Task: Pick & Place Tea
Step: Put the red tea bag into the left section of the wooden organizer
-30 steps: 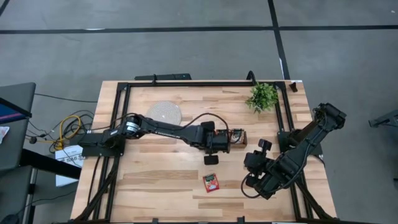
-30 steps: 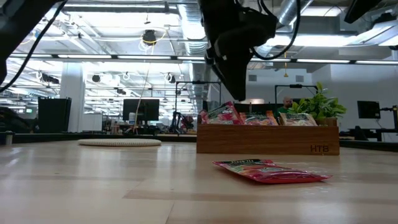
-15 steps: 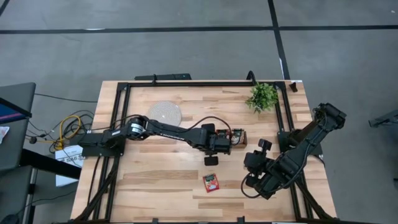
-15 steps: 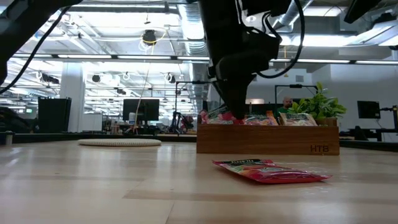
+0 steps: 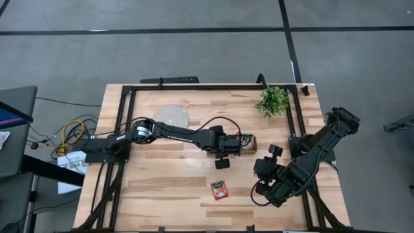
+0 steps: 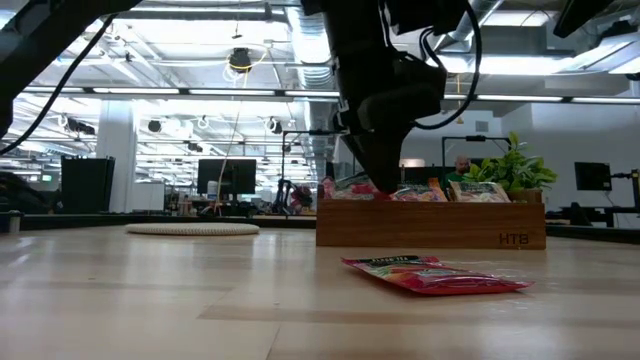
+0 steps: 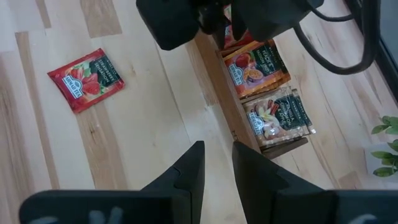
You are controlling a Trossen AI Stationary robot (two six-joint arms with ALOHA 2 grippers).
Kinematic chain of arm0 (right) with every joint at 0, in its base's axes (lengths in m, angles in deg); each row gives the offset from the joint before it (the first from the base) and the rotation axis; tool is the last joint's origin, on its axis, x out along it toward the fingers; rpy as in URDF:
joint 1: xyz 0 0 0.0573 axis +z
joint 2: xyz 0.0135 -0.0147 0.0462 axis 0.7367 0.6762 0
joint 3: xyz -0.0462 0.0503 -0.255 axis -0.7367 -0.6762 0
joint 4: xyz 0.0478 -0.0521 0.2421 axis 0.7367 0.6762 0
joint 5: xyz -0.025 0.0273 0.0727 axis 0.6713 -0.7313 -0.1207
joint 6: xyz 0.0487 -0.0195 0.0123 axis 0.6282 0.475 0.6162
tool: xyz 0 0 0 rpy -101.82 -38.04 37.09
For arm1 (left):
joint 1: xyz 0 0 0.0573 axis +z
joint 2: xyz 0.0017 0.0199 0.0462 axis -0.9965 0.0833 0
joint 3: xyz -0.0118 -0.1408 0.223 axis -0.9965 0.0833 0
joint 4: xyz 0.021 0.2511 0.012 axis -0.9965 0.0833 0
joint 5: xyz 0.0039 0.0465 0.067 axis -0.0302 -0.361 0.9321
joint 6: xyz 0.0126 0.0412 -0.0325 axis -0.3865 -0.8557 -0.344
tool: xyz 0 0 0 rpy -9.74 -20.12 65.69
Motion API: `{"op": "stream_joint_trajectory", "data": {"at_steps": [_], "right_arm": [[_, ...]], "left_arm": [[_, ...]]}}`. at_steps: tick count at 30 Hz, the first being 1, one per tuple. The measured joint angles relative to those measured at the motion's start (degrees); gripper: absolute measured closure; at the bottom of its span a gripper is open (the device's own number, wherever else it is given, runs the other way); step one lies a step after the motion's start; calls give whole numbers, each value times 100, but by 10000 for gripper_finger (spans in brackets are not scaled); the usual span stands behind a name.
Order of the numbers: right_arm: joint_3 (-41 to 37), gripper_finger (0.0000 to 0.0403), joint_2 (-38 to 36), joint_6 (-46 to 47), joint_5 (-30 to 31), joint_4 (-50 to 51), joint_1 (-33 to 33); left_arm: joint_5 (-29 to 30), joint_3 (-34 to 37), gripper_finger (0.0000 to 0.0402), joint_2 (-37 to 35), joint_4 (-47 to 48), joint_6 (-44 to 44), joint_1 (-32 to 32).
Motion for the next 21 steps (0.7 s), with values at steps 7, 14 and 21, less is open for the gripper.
{"op": "stream_joint_trajectory", "data": {"at_steps": [7,14,21], "right_arm": [[0,327,0,0,0,0,0],[0,327,0,-2,-2,1,0],[0,327,0,-1,-4,0,0]], "left_arm": [[-179,0,292,2,-52,141,-3],[-361,-2,292,2,-80,274,-17],[-340,-2,292,4,-9,174,-1]]}}
